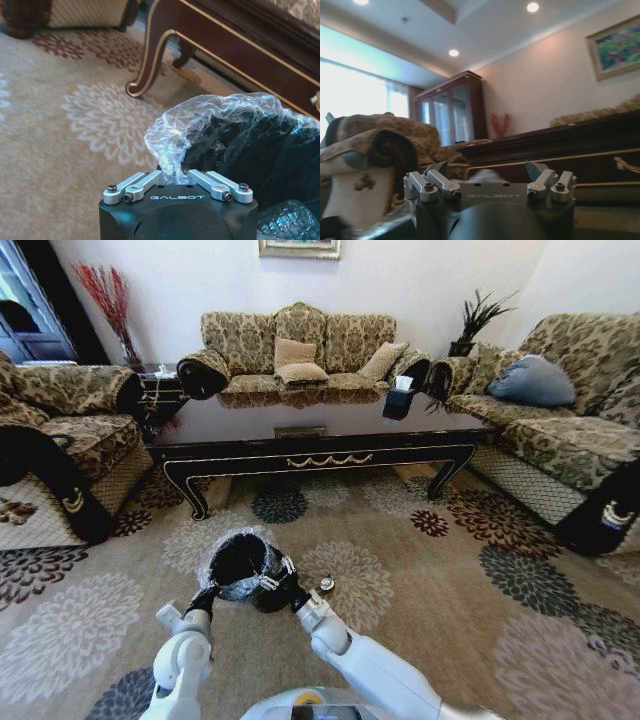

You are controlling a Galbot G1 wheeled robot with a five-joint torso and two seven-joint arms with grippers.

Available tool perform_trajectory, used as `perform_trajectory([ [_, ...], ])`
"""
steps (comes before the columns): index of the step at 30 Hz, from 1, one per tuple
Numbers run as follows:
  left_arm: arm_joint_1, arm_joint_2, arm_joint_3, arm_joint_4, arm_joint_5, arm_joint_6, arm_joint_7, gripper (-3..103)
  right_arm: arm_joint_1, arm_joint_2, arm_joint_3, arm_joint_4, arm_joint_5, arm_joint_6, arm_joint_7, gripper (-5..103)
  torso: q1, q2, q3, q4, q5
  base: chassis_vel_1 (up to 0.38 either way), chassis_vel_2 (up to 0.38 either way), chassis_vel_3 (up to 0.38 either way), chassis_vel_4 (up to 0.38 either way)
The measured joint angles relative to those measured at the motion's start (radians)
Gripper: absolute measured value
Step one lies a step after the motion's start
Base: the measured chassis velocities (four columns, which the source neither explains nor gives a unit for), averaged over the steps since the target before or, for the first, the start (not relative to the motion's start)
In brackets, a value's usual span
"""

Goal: Move to the front of the table and pick up the trash from the floor, then place it into the trash bin.

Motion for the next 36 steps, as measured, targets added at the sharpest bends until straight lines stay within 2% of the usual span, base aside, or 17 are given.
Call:
perform_trajectory([
  [1,0.003,0.008,-0.025,-0.015,-0.03,0.005,-0.006,3,0.002,0.004,0.02,0.004,0.03,-0.029,0.009,89,0.0,0.0,0.0,0.0001,0.0002,0.0,0.0,0.0,0.0],
  [3,0.003,0.01,-0.03,-0.017,-0.036,0.006,-0.007,3,0.002,0.005,0.024,0.004,0.035,-0.035,0.011,89,0.0,0.0,0.0,0.0001,0.0001,0.0,0.0,0.0,0.0],
  [4,0.01,0.029,-0.068,-0.035,-0.072,0.008,-0.013,3,0.009,0.015,0.056,0.001,0.071,-0.092,0.044,97,0.0,0.0,0.0,0.0,0.0,0.0,0.0,0.0,0.0],
  [6,0.027,0.055,-0.109,-0.052,-0.106,0.009,-0.023,3,0.017,0.028,0.092,-0.017,0.088,-0.15,0.085,100,0.0,0.0,0.0,0.0002,0.0002,0.0,0.0,0.0,0.0],
  [9,0.038,0.067,-0.132,-0.063,-0.13,0.015,-0.031,3,0.018,0.035,0.108,-0.029,0.1,-0.19,0.111,100,0.0,0.0,0.0,0.0003,0.0001,0.0,0.0,0.0,0.0],
  [11,0.067,0.09,-0.181,-0.096,-0.182,0.03,-0.046,3,0.018,0.051,0.121,-0.055,0.143,-0.352,0.269,100,0.0,0.0,0.0,0.0002,0.0,0.0,0.0,0.0,0.0],
  [12,0.076,0.096,-0.199,-0.106,-0.191,0.033,-0.048,3,0.017,0.061,0.123,-0.07,0.165,-0.404,0.336,100,0.0,0.0,0.0,0.0,-0.0001,0.0,0.0,0.0,0.0],
  [13,0.081,0.1,-0.21,-0.111,-0.196,0.035,-0.049,3,0.017,0.066,0.124,-0.078,0.176,-0.428,0.366,100,0.0,0.0,0.0,-0.0002,-0.0001,0.0,0.0,0.0,0.0],
  [14,0.092,0.108,-0.236,-0.123,-0.207,0.04,-0.054,3,0.017,0.082,0.132,-0.1,0.213,-0.493,0.443,100,0.0,0.0,0.0,0.0,0.0002,0.0,0.0,0.0,0.0],
  [15,0.092,0.108,-0.236,-0.123,-0.207,0.04,-0.054,3,0.017,0.082,0.132,-0.1,0.213,-0.493,0.443,100,0.0,0.0,0.0,0.0,0.0002,0.0,0.0,0.0,0.0],
  [17,0.115,0.115,-0.276,-0.138,-0.229,0.046,-0.057,3,0.017,0.104,0.146,-0.13,0.294,-0.585,0.521,100,0.0,0.0,0.0,0.0002,-0.0001,0.0,0.0,0.0,0.0],
  [18,0.123,0.116,-0.29,-0.142,-0.234,0.048,-0.057,3,0.017,0.111,0.152,-0.146,0.316,-0.606,0.54,100,0.0,0.0,0.0,0.0002,0.0,0.0,0.0,0.0,0.0],
  [21,0.138,0.117,-0.314,-0.15,-0.237,0.049,-0.06,3,0.019,0.126,0.164,-0.188,0.333,-0.625,0.564,100,0.0,0.0,0.0,0.0002,0.0,0.0,0.0,0.0,0.0],
  [24,0.167,0.112,-0.354,-0.177,-0.238,0.054,-0.064,3,0.036,0.17,0.208,-0.323,0.254,-0.624,0.575,100,0.0,0.0,0.0,0.0,0.0,0.0,0.0,0.0,0.0],
  [32,0.202,0.086,-0.378,-0.212,-0.23,0.056,-0.064,3,0.062,0.233,0.264,-0.514,0.131,-0.586,0.562,100,0.0,0.0,0.0,0.0003,0.0002,0.0,0.0,0.0,0.0],
  [36,0.202,0.08,-0.374,-0.217,-0.218,0.058,-0.064,3,0.073,0.25,0.285,-0.573,0.117,-0.57,0.551,100,0.0,0.0,0.0,0.0,0.0002,0.0,0.0,0.0,0.0],
])
